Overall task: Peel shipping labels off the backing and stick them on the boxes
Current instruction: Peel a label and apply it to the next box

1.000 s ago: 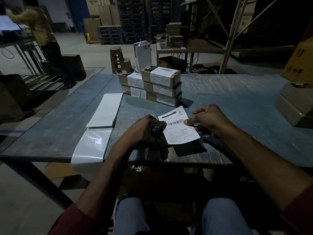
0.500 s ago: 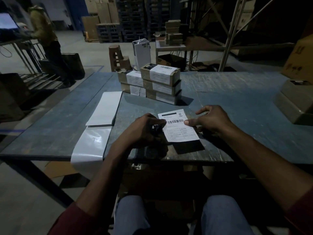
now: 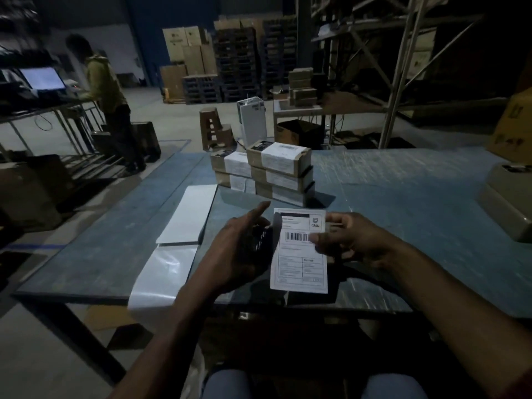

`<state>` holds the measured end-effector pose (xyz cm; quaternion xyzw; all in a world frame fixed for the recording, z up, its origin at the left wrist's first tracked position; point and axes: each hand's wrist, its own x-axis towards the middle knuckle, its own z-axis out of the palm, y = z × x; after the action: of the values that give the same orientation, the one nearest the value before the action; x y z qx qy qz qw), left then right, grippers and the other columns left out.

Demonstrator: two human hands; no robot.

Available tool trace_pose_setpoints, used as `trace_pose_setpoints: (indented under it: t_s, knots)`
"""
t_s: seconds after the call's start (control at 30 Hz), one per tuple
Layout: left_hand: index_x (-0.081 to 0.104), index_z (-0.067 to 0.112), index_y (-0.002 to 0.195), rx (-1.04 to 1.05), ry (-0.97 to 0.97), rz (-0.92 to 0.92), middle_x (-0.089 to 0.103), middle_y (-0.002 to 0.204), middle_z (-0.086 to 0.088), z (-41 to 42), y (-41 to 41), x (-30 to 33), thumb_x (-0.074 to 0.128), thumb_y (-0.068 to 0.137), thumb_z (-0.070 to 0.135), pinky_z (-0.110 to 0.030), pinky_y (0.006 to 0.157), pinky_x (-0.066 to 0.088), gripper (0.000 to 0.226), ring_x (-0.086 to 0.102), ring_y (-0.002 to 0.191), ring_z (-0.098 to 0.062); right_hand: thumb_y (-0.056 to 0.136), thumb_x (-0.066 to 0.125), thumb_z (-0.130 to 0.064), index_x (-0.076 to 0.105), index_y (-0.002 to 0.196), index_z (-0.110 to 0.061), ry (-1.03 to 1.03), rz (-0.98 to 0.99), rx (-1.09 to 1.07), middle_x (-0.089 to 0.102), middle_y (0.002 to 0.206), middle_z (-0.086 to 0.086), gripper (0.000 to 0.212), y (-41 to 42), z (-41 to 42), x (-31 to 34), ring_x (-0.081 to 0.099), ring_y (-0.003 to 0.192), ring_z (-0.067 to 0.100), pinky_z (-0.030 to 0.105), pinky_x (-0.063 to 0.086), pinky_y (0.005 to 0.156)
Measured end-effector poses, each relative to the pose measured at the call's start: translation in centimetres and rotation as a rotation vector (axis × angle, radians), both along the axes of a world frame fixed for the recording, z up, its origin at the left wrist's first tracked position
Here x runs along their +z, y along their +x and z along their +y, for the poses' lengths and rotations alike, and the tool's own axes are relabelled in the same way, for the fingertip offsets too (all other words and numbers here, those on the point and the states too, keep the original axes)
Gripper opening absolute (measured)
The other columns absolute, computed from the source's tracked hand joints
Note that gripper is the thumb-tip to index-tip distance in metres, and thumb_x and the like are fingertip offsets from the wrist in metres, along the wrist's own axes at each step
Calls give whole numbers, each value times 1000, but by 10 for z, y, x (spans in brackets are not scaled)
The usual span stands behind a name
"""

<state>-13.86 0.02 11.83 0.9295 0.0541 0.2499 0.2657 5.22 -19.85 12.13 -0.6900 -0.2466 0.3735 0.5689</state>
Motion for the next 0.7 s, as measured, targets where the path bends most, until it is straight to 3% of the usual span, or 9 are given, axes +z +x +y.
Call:
trace_pose_setpoints:
  t_s: [0.07,0.17,0.23,0.3,0.33,0.4,0.43,0.5,0.7]
  knots:
    - [29,26,162,4,31,-21,61,137,-2,2,-2,-3,93,71,12,-39,101,52,111,57,122,-19,70,91,-10,76,117,-12,34,-52,-4,81,107,11,49,-3,0,3,79,98,29,43,63,80]
    - [28,42,160,-65,-36,61,47,147,7,14,-6,-5,96,69,19,-38,108,51,117,50,135,-11,72,91,-8,79,110,-10,107,-115,1,81,103,13,40,-5,-3,12,79,96,32,43,64,75]
    - [35,51,155,-144,-264,115,42,153,16,22,-12,-6,96,69,19,-37,116,44,110,42,143,-4,70,92,-10,80,108,-10,135,-166,-19,81,101,13,39,-4,-6,15,79,95,34,52,64,83]
    - [45,55,147,-155,-594,109,44,155,19,20,-14,-5,93,74,28,-44,118,41,92,39,146,-3,69,93,-13,81,108,-10,150,-212,-15,81,101,14,40,-5,-7,15,77,97,41,63,59,86]
    - [50,56,143,-126,-734,92,47,154,16,15,-13,-4,90,73,39,-49,113,45,83,44,144,-8,69,94,-14,81,108,-10,152,-227,-8,81,101,15,40,-8,-7,15,76,98,45,67,57,86]
    - [59,50,136,-39,-921,59,60,143,8,3,-7,-3,89,69,51,-50,96,58,73,61,129,-15,70,92,-14,80,107,-6,184,-245,-8,81,99,14,40,-15,-6,15,77,96,42,57,63,83]
    - [64,43,132,-8,-973,27,67,134,6,-5,-3,-3,93,70,46,-47,86,62,68,69,118,-17,71,91,-14,79,107,-3,207,-259,-14,81,97,14,39,-18,-5,14,78,93,38,50,66,80]
    - [72,30,122,44,-999,-56,77,116,1,-20,2,-3,93,69,28,-38,71,63,58,76,101,-17,72,90,-18,79,104,-3,240,-312,-45,81,95,13,37,-24,-3,12,79,88,35,50,66,78]
    - [75,16,109,155,-932,-215,80,99,-4,-30,5,-10,99,59,7,-38,62,63,57,79,87,-21,85,85,-13,80,98,-9,276,-403,-104,82,91,9,15,-30,6,8,80,82,31,57,64,77]
